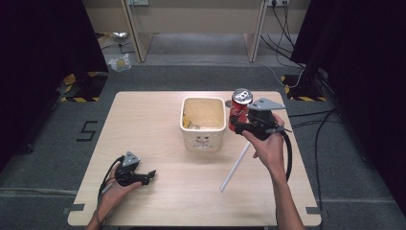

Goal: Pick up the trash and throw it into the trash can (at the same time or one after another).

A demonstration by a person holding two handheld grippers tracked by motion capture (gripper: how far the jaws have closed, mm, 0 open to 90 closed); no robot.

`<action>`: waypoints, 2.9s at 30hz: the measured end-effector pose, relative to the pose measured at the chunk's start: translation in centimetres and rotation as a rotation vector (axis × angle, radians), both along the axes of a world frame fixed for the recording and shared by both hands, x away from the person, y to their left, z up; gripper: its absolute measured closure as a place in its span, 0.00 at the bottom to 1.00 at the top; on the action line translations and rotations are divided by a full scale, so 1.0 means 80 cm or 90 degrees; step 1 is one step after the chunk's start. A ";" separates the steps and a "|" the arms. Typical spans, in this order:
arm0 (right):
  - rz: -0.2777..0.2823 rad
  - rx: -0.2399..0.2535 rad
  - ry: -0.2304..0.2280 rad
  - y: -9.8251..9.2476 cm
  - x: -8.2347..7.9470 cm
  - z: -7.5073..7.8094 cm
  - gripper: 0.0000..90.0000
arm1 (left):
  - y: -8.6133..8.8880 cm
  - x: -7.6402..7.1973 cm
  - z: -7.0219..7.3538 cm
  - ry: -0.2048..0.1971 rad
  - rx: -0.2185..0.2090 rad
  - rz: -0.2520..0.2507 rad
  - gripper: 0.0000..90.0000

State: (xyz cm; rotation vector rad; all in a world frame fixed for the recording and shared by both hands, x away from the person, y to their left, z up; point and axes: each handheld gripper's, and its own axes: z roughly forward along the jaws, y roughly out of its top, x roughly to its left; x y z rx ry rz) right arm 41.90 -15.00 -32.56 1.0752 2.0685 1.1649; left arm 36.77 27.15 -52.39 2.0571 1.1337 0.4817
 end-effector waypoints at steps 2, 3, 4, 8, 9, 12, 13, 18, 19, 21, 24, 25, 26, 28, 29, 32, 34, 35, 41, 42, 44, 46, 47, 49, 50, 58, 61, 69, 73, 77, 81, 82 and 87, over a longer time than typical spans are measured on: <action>0.005 0.002 0.002 0.003 0.003 0.000 0.38 | 0.000 0.000 0.000 0.000 0.000 0.000 0.16; 0.005 0.002 0.002 0.005 0.004 0.000 0.38 | 0.000 0.000 0.000 0.000 0.000 0.000 0.16; 0.005 0.001 0.003 0.006 0.005 0.000 0.38 | 0.000 0.000 0.000 0.000 0.000 0.000 0.16; 0.009 0.003 0.004 0.011 0.009 0.002 0.38 | 0.000 0.000 0.000 0.000 0.000 0.000 0.16; 0.009 0.004 0.004 0.012 0.010 0.002 0.38 | 0.000 0.000 0.000 0.000 0.000 0.000 0.16; 0.014 0.001 0.005 0.017 0.012 0.004 0.38 | 0.000 0.000 0.000 0.000 0.000 0.000 0.16; 0.014 0.002 0.004 0.020 0.013 0.005 0.38 | 0.000 0.000 0.000 0.000 0.000 0.000 0.16; 0.024 0.004 0.007 0.030 0.020 0.005 0.38 | 0.000 0.000 0.000 0.000 0.000 0.000 0.16; 0.025 0.003 0.009 0.033 0.022 0.004 0.38 | 0.000 0.000 0.000 0.000 0.000 0.000 0.16; 0.031 0.002 0.011 0.038 0.026 0.003 0.38 | 0.000 0.000 0.000 0.000 0.000 0.000 0.16; 0.036 0.003 0.014 0.046 0.031 0.002 0.38 | 0.000 0.000 0.000 0.000 0.000 0.000 0.16; 0.038 0.001 0.015 0.048 0.032 0.002 0.38 | 0.000 0.000 0.000 0.000 0.000 0.000 0.16; 0.041 0.002 0.016 0.051 0.034 0.001 0.38 | 0.000 0.000 0.000 0.000 0.000 0.000 0.16; 0.043 0.001 0.018 0.056 0.037 0.000 0.38 | 0.000 0.000 0.000 0.000 0.000 0.000 0.16; 0.044 0.001 0.018 0.058 0.039 -0.001 0.38 | 0.000 0.000 0.000 0.000 0.000 0.000 0.16; 0.051 -0.002 0.021 0.064 0.043 -0.003 0.38 | 0.000 0.000 0.000 0.000 0.000 0.000 0.16; 0.053 -0.003 0.024 0.068 0.046 -0.005 0.38 | 0.000 0.000 0.000 0.000 0.000 0.000 0.16; 0.055 -0.006 0.026 0.070 0.047 -0.006 0.38 | 0.000 0.000 0.000 0.000 0.000 0.000 0.16; 0.063 -0.010 0.039 0.082 0.055 -0.015 0.38 | 0.000 0.000 0.000 0.000 0.000 0.000 0.16; 0.065 -0.013 0.040 0.083 0.057 -0.016 0.38 | 0.000 0.000 0.000 0.000 0.000 0.000 0.16; 0.066 -0.013 0.044 0.087 0.060 -0.019 0.38 | 0.000 0.000 0.000 0.000 0.000 0.000 0.16; 0.069 -0.015 0.048 0.090 0.062 -0.022 0.38 | 0.000 0.000 0.000 0.000 0.000 0.000 0.16; 0.070 -0.017 0.049 0.092 0.062 -0.023 0.38 | 0.000 0.000 0.000 0.000 0.000 0.000 0.16; 0.074 -0.019 0.053 0.097 0.063 -0.026 0.38 | 0.000 0.000 0.000 0.000 0.000 0.000 0.16; 0.076 -0.022 0.054 0.099 0.064 -0.027 0.38 | 0.000 0.000 0.000 0.000 0.000 0.000 0.16; 0.086 -0.031 0.066 0.117 0.068 -0.035 0.38 | 0.000 0.000 0.000 -0.001 0.000 0.000 0.16; 0.088 -0.041 0.071 0.122 0.071 -0.041 0.38 | 0.000 0.000 0.000 -0.001 0.000 0.000 0.16; 0.093 -0.047 0.081 0.133 0.073 -0.047 0.38 | 0.000 0.000 0.000 -0.001 0.001 -0.001 0.16; 0.096 -0.053 0.085 0.137 0.074 -0.050 0.37 | 0.000 0.000 0.000 -0.001 0.001 -0.001 0.16; 0.098 -0.051 0.088 0.139 0.075 -0.051 0.37 | 0.000 0.000 0.000 -0.001 0.001 -0.001 0.16; 0.099 -0.057 0.095 0.143 0.076 -0.054 0.37 | 0.000 0.000 0.000 -0.001 0.001 -0.001 0.16; 0.100 -0.057 0.097 0.144 0.076 -0.055 0.37 | 0.000 0.000 0.000 -0.001 0.001 -0.001 0.16; 0.105 -0.062 0.101 0.146 0.076 -0.057 0.37 | 0.000 0.000 0.000 -0.001 0.001 -0.001 0.16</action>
